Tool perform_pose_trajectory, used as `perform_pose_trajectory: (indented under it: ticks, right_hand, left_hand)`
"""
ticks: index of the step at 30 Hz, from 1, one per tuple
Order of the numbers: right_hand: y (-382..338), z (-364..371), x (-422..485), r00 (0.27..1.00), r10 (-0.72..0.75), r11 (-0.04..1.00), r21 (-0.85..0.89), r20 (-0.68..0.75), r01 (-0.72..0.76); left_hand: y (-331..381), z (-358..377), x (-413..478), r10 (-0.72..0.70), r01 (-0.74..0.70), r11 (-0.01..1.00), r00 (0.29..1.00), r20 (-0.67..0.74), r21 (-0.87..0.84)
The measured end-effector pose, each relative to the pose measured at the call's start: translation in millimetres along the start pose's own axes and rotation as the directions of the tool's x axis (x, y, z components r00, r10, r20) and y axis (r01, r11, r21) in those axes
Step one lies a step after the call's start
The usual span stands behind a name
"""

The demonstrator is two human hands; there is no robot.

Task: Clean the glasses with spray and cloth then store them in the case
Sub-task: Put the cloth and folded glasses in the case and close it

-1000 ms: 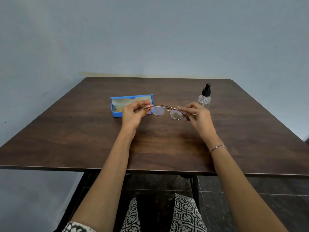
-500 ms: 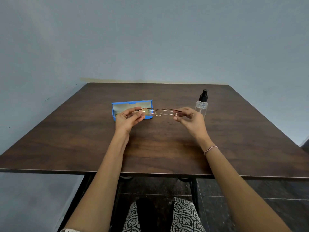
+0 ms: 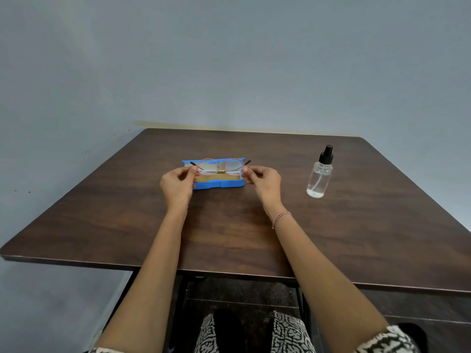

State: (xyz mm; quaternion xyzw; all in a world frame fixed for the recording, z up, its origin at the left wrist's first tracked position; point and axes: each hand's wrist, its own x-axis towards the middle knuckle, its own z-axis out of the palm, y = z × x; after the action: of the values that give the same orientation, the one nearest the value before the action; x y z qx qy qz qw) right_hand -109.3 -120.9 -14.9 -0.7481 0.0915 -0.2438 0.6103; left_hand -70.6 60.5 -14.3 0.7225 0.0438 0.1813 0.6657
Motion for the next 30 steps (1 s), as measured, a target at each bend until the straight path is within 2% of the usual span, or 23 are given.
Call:
perform_pose_trajectory:
  ticks: [3,6,10,19,30]
  right_hand:
    - [-1.3,9.5,7.8,1.000,0.001,0.987,-0.159,-0.014,-0.003]
    - [1.5,14.5,9.7,0.999,0.009,0.981,-0.194,-0.033,-0.016]
    - [3.4,15.4,7.7,1.000,0.008,0.971,-0.238,-0.011,-0.010]
    - [5.1,16.6,4.8,0.994,-0.097,0.895,-0.431,0.054,0.110]
    - [4.9,17.1,0.7,0.995,-0.092,0.901,-0.423,0.036,0.099]
  left_hand:
    - [0.8,-5.9,0.7,0.127,-0.126,0.969,0.992,0.008,0.215]
    - [-1.4,-9.8,0.1,0.157,-0.160,0.929,0.987,0.034,0.334]
    - [-3.8,-9.0,3.1,0.130,-0.133,0.915,0.991,0.032,0.382]
    - [-4.4,-7.3,1.9,0.114,-0.103,0.864,0.993,0.008,0.492]
    - [-4.2,-9.1,-3.4,0.125,-0.110,0.855,0.992,0.004,0.508]
